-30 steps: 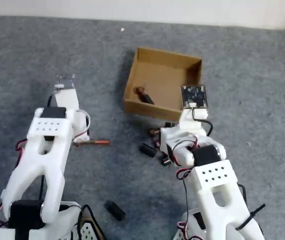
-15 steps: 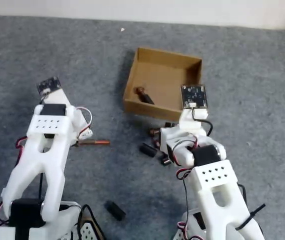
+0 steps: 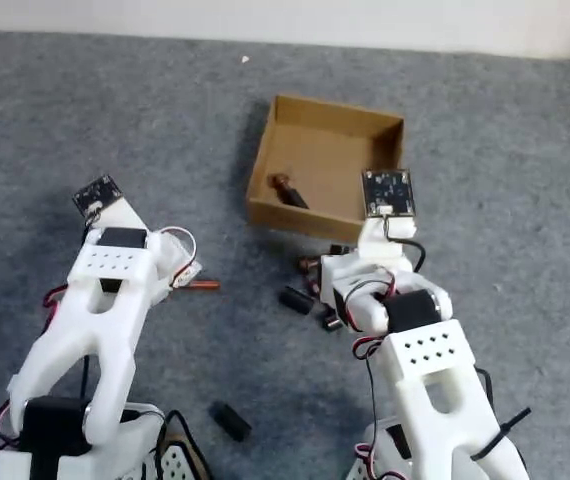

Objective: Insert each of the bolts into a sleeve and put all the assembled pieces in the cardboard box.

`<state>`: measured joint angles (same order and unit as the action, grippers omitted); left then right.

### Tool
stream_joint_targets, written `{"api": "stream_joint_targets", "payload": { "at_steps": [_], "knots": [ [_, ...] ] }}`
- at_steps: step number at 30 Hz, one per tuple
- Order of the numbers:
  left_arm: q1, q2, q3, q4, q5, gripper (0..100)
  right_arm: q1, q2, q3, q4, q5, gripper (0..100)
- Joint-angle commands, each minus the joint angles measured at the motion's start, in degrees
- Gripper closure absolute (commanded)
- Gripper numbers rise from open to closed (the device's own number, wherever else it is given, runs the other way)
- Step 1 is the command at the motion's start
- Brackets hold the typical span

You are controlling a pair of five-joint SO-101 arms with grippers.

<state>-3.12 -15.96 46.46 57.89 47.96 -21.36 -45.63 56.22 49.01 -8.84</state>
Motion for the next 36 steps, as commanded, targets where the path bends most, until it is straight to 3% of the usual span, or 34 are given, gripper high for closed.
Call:
{"api": "stream_joint_targets", "payload": {
  "at_steps": [1,9,16,22,31,36],
  "knots": [
    [1.0,-0.1,1.0,-1.1,0.9,71,0.8,-2.0,-0.2,-1.8,0.8,99.2],
    [-1.0,-0.1,6.3,-10.4,0.9,72,0.8,-2.0,-0.2,-1.8,0.8,99.2],
    [-1.3,7.9,2.9,-12.5,0.6,89,0.8,-2.0,-0.2,-1.8,0.8,99.2],
    [-1.2,15.5,-5.0,-6.8,0.5,100,0.8,-2.0,-0.2,-1.8,0.8,99.2],
    [-1.3,14.2,-6.1,-7.2,0.0,100,0.8,-2.0,-0.2,-1.8,0.8,99.2],
    [-1.0,4.4,-5.0,-6.9,-6.0,100,0.8,-2.0,-0.2,-1.8,0.8,99.2]
  ]
}}
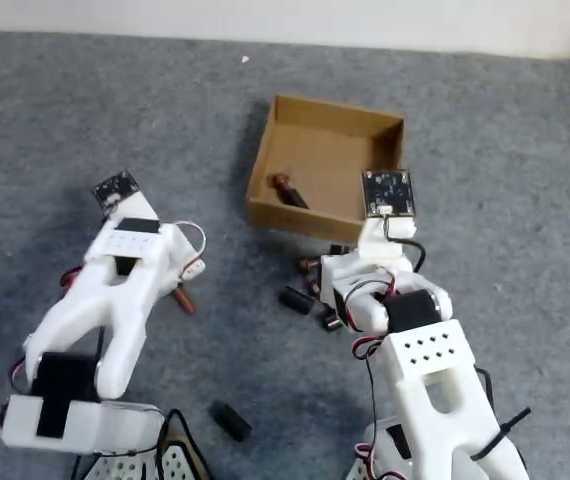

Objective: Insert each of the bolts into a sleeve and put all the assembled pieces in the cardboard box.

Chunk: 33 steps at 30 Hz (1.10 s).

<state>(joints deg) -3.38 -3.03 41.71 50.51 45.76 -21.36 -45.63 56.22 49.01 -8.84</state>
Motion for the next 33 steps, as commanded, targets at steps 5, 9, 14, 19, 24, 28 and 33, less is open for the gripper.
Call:
{"api": "stream_joint_targets", "payload": {
  "at_steps": [5,9,14,19,24,28,33],
  "knots": [
    [-0.7,-22.5,4.1,0.2,-11.5,100,0.8,-2.4,-0.2,-1.5,0.8,99.2],
    [-0.7,-33.7,7.9,0.2,-17.1,100,0.7,-2.6,-0.1,-1.5,0.8,99.2],
    [-0.3,-46.2,11.6,0.1,-21.7,100,0.6,-2.6,-0.1,-1.4,0.8,99.2],
    [3.2,-56.3,14.1,0.0,-23.0,100,0.6,-2.7,-0.1,-1.4,0.9,99.2],
    [6.3,-65.1,18.9,-6.0,-23.0,100,0.5,-3.6,0.0,-1.4,1.2,99.2],
    [8.0,-72.1,24.3,-11.3,-23.6,100,-0.9,-12.6,5.2,-1.7,3.3,99.2],
    [11.4,-81.3,29.3,-13.9,-26.7,100,-5.1,-24.1,11.0,-1.7,5.1,99.3]
  ]
}}
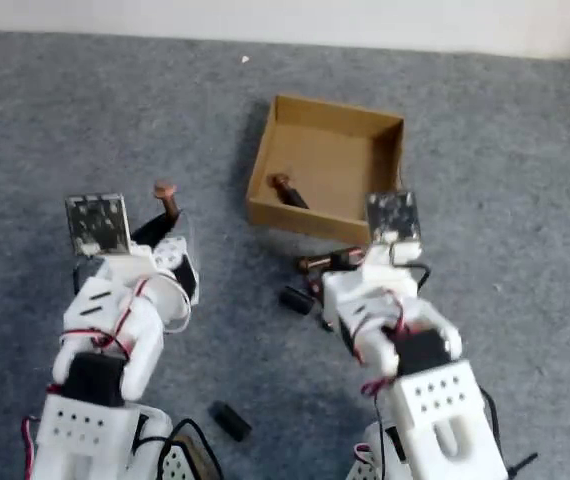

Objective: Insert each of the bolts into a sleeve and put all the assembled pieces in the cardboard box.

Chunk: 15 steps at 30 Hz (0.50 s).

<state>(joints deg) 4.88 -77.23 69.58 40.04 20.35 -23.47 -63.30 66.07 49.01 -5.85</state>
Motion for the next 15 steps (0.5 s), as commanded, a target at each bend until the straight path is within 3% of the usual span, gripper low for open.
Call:
{"api": "stream_joint_targets", "payload": {
  "at_steps": [1,10,15],
  "knots": [
    [3.7,-8.9,2.1,-3.8,-1.3,100,-3.7,-7.9,2.1,-1.8,2.7,99.3],
    [8.8,-25.5,8.8,-8.0,-1.2,100,-10.6,-22.5,14.0,-9.7,10.2,99.3],
    [11.5,-27.6,10.5,-10.8,-0.8,100,-13.3,-36.3,21.6,-12.4,13.5,99.3]
  ]
}}
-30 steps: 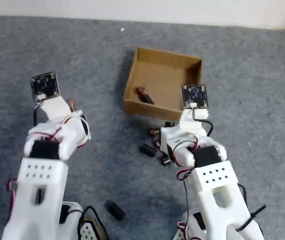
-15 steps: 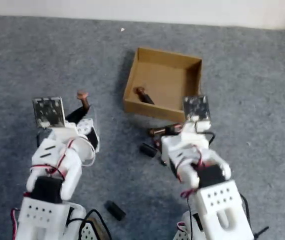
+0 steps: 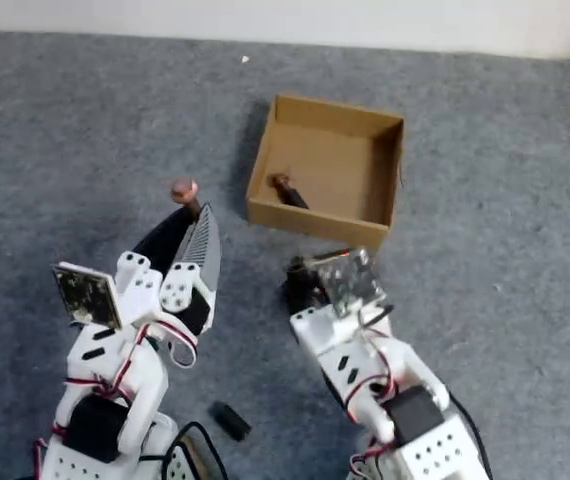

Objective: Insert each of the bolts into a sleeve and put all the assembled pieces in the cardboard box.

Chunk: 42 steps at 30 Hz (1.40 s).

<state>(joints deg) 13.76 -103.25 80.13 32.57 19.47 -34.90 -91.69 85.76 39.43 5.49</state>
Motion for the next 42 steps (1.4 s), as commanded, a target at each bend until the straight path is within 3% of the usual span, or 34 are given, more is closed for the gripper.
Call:
{"api": "stream_joint_targets", "payload": {
  "at_steps": [1,14,28,32,42],
  "knots": [
    [3.2,-1.5,0.1,-3.9,1.2,100,-2.2,-10.8,3.3,-2.8,2.8,99.3],
    [14.7,-0.8,1.2,-4.2,4.1,100,-3.0,-13.7,8.2,-8.7,6.2,99.3],
    [15.2,-1.2,3.2,-4.2,4.1,100,-3.1,-13.7,7.8,-8.5,6.4,99.3],
    [15.3,-1.2,1.1,-4.1,4.1,100,-6.1,-13.7,3.7,-8.5,11.6,99.3],
    [19.7,-1.2,-5.9,5.8,4.2,100,-7.7,-13.7,2.4,-8.6,12.8,99.3]
  ]
}}
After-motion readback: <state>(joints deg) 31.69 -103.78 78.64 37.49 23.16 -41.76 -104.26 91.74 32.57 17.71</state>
